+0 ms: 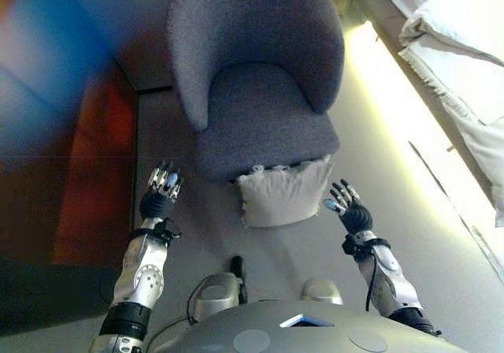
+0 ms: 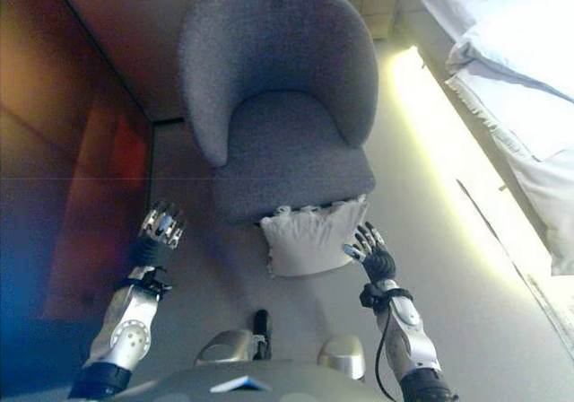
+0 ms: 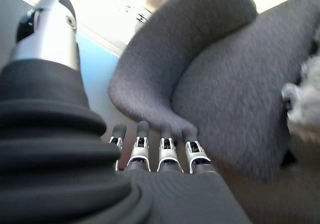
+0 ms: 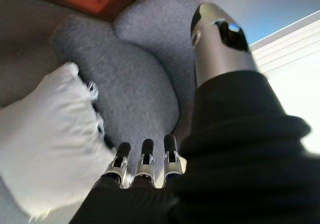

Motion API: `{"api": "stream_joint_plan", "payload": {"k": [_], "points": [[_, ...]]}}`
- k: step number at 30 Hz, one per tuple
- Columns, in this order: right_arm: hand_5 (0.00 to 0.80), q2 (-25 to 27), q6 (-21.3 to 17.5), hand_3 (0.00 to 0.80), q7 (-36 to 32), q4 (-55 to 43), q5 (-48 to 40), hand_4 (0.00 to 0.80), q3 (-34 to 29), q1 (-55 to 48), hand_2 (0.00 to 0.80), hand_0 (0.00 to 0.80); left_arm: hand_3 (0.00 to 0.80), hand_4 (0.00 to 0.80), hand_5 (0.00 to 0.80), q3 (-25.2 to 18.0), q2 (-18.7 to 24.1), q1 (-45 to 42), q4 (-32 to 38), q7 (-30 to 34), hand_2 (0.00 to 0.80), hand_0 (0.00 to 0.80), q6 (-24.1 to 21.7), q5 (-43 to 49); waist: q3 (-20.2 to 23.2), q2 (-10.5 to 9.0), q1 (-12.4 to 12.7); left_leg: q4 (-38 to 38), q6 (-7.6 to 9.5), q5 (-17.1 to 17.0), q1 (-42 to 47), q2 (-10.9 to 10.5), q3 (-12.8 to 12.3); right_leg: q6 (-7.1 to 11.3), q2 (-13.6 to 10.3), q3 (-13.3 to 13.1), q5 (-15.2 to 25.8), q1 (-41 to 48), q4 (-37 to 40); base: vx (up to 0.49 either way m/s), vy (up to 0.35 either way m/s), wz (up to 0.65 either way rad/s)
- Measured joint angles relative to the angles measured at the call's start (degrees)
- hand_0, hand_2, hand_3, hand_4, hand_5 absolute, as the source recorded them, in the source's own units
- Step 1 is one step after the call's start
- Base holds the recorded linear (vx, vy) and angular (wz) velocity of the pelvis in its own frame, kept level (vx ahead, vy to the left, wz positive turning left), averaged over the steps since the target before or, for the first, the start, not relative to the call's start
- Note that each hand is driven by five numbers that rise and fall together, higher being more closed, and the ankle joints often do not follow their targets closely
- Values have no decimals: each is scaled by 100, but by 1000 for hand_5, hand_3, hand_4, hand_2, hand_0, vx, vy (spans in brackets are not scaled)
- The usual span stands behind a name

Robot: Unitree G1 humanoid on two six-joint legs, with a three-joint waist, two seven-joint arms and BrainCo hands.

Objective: Pick up the cushion and take it to the sofa

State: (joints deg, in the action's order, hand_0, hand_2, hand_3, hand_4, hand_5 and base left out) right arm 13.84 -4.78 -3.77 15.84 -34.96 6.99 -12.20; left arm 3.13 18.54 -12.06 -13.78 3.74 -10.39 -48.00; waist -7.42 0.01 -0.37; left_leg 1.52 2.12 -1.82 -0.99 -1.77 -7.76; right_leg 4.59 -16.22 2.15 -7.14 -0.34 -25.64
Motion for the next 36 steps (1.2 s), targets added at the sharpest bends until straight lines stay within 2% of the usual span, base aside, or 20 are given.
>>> {"api": "stream_joint_plan", "payload": {"k": [2,4,7,9,10,11,12,13,16,18,20,22,26,28,30,31,32,33,34,36], "points": [[0,1,-5,0,-8,0,30,0,37,-27,0,0,0,0,0,-58,10,-143,2,55,0,0,-2,0,15,33,49,-148,61,-9,163,18,-54,-40,-65,70,139,-249,-391,145,89,-15],[0,4,-7,0,-41,4,51,0,49,-90,0,0,0,0,0,-175,12,-261,2,98,0,0,-2,-1,75,-10,125,-233,71,19,222,36,-199,10,-268,194,139,-419,-163,129,-27,-32],[0,7,-7,0,-70,4,49,0,58,-100,0,0,0,0,0,-222,67,-361,2,147,0,0,-4,-3,115,-74,125,-302,5,45,327,150,-315,282,-342,375,322,-433,741,117,-110,-26],[0,12,-6,0,-81,11,41,0,97,-64,0,0,0,0,0,-217,71,-400,0,161,0,0,-9,-2,169,-182,126,-323,-122,91,363,225,-419,580,-268,432,537,-527,1473,167,-123,-35],[0,10,-6,0,-81,16,41,0,118,-36,0,0,0,0,0,-215,78,-404,-2,166,0,0,-9,-1,198,-276,116,-329,-216,91,373,237,-427,624,-204,454,681,-525,1894,203,-126,-13],[0,3,-6,0,-81,27,41,0,134,-27,0,0,0,0,0,-208,113,-398,2,180,0,0,-9,-1,214,-429,101,-342,-327,95,417,214,-429,607,-156,459,847,-478,2273,225,-139,7],[0,13,-4,0,-82,86,36,0,134,-37,0,0,0,0,0,-204,119,-413,-32,206,0,0,-6,0,225,-545,60,-371,-456,92,476,225,-394,613,-97,387,1290,-427,2368,269,-172,12],[0,56,7,0,-80,198,18,0,95,-33,0,0,0,0,0,-187,22,-439,-56,236,0,0,1,-1,231,-437,53,-398,-535,97,562,405,-352,518,102,477,1208,-291,2396,280,-173,7],[0,172,9,0,-83,222,-1,0,46,-25,0,0,0,0,0,-190,-26,-582,-27,309,0,0,1,-3,154,-263,-12,-306,-681,165,647,746,-299,330,444,632,1129,-154,2367,304,-181,0],[0,225,18,0,-83,221,-1,0,53,-22,0,0,0,0,0,-214,-85,-582,-27,353,0,0,1,-4,114,-204,-19,-263,-774,199,674,827,-269,294,534,658,1093,-93,2368,342,-207,5],[0,231,39,0,-78,218,-14,0,71,-31,0,0,0,0,0,-211,-122,-570,-27,384,0,0,1,-4,67,-241,-39,-261,-870,242,769,834,-256,323,558,664,1041,0,2361,286,-197,2],[0,207,71,0,-75,219,-31,0,135,-41,0,0,0,0,0,-208,-112,-533,-27,386,0,0,-1,-4,61,-321,-65,-278,-880,256,800,822,-206,356,525,619,1001,43,2360,298,-245,8],[0,63,72,0,-59,222,-74,0,218,-65,0,0,0,0,0,-168,-109,-292,-21,380,0,0,4,-21,103,-418,-207,-239,-861,254,651,768,82,397,495,545,776,16,2164,242,-262,33],[0,64,73,0,-65,202,-73,0,290,-50,0,0,0,0,0,-95,-108,-259,55,342,0,0,21,-130,95,-395,-311,-151,-868,274,622,847,180,376,560,473,612,9,2006,245,-347,27],[0,43,80,0,-74,214,-73,0,309,-13,0,0,0,0,0,-78,-139,-197,151,277,0,0,43,-204,64,-350,-314,235,-943,333,460,984,152,167,792,421,302,-91,1718,203,-295,26],[0,43,77,0,-84,224,-72,0,312,27,0,0,0,0,0,-17,-123,-112,152,220,0,0,44,-229,66,-415,-317,740,-932,336,148,986,136,103,790,419,208,-155,1596,180,-184,22],[0,64,68,0,-84,234,-72,0,291,44,0,0,0,0,0,53,-120,-54,150,174,0,0,49,-228,69,-438,-311,1084,-868,292,-34,1006,129,53,804,407,164,-192,1512,166,-110,16],[0,101,52,0,-91,255,-74,0,288,80,0,0,0,0,0,119,-161,-56,149,139,0,0,52,-227,79,-466,-280,1401,-720,187,-164,1024,150,-17,812,354,141,-182,1478,180,-53,-8],[0,143,22,0,-108,255,-75,0,282,81,0,0,0,0,0,182,-208,-73,147,121,0,0,53,-226,84,-452,-230,1456,-567,74,-165,1027,148,-73,815,314,138,-157,1471,175,-22,-11],[0,256,0,0,-125,255,-76,0,266,48,0,0,0,0,0,289,-299,-75,148,122,0,0,52,-226,59,-356,-213,1404,-428,-49,-162,1060,118,-148,861,300,116,-143,1462,152,19,9]]}}
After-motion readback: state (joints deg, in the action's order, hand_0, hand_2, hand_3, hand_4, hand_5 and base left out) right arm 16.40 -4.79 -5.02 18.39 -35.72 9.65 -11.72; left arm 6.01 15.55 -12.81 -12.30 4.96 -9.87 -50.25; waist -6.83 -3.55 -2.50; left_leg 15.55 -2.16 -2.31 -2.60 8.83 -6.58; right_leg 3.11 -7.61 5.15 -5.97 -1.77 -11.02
